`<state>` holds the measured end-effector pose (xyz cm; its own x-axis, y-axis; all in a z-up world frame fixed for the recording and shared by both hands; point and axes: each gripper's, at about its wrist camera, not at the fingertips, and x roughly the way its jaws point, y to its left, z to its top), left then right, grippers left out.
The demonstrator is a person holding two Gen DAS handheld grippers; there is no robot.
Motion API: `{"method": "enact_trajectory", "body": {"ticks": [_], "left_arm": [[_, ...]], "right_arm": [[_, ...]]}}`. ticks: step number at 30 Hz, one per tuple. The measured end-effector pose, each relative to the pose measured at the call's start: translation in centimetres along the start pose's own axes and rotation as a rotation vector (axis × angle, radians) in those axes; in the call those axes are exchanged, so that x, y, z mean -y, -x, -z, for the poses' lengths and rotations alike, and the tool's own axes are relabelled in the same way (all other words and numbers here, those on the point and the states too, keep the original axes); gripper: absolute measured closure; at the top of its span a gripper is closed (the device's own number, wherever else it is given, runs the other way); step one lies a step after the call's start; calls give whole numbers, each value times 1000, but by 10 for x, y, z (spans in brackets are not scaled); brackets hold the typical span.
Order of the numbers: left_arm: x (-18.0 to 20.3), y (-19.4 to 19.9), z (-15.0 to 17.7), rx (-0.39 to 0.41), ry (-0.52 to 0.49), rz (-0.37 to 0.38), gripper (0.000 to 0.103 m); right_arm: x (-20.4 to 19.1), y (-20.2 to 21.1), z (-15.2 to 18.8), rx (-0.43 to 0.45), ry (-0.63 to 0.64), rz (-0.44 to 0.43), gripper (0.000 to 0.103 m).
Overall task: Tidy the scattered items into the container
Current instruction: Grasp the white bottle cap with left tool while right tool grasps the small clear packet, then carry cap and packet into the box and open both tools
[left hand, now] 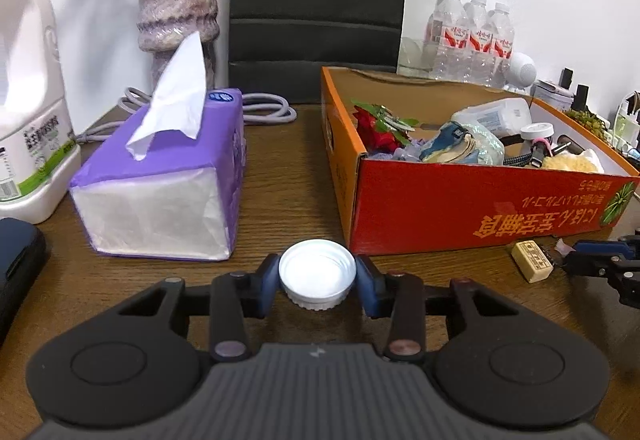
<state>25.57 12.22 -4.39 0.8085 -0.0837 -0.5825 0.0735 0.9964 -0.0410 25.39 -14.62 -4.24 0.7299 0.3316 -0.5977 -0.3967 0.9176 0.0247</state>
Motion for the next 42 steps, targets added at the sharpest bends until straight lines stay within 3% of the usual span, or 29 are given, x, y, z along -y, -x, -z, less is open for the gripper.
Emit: {"method": "enact_trajectory", "body": {"ticks": [9, 15, 21, 25, 28, 31, 42], "left_arm": [[7, 51, 23, 121, 66, -71, 62], [30, 80, 23, 179, 127, 12, 62], [63, 93, -26, 283, 50, 100, 62], [89, 77, -61, 311, 12, 114, 62], [102, 54, -77, 309, 49, 113, 62], [109, 34, -84, 307, 85, 106, 62], [112, -32, -90, 213, 50, 98, 58]], "right_arm": [[15, 41, 21, 65, -28, -11, 91], [26, 69, 16, 138, -40, -15, 91], [40, 90, -19, 255, -32, -9, 91], [54, 84, -49, 303, -61, -12, 91], [61, 68, -66, 323, -91, 3, 91], [65, 49, -76, 316, -87, 8, 91], [90, -11, -93, 236, -66, 26, 90]]}}
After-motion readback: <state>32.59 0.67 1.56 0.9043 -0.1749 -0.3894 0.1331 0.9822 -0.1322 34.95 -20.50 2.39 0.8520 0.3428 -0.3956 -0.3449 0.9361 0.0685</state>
